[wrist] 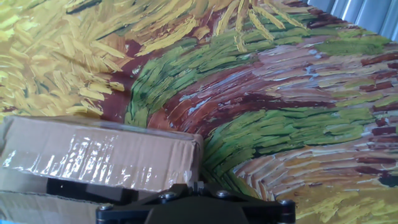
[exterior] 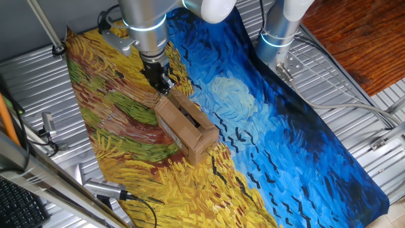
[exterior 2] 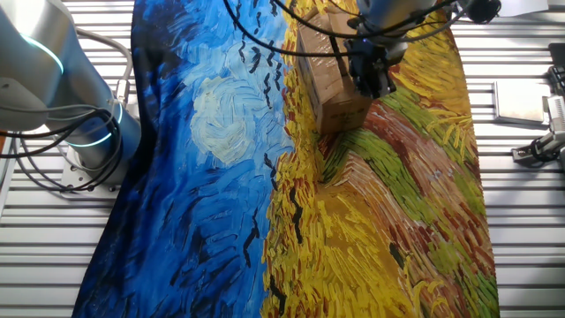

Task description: Open a box

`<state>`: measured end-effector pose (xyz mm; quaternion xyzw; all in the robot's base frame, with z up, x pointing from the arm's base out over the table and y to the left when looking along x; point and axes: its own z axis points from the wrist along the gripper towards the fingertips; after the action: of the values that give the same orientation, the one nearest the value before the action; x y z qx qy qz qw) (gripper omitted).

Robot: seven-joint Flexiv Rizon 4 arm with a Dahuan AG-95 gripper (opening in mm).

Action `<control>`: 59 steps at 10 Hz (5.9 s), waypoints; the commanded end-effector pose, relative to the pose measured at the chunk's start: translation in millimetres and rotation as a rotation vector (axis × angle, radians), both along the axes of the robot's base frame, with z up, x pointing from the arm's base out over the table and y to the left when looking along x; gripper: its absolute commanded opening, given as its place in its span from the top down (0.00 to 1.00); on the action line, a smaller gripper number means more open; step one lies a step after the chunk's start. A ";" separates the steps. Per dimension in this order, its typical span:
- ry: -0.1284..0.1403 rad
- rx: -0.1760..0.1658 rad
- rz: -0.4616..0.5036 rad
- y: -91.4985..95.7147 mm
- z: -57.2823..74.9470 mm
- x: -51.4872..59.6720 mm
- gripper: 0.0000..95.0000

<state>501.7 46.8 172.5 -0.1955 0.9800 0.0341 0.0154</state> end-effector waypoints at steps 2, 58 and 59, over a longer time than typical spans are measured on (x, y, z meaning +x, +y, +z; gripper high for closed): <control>0.005 -0.004 0.048 0.4 0.2 0.7 1.00; 0.044 0.065 -0.052 58.9 2.4 6.7 1.00; 0.046 0.065 -0.058 63.6 5.3 16.0 1.00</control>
<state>521.1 112.7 178.2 -0.1647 0.9838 0.0707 0.0003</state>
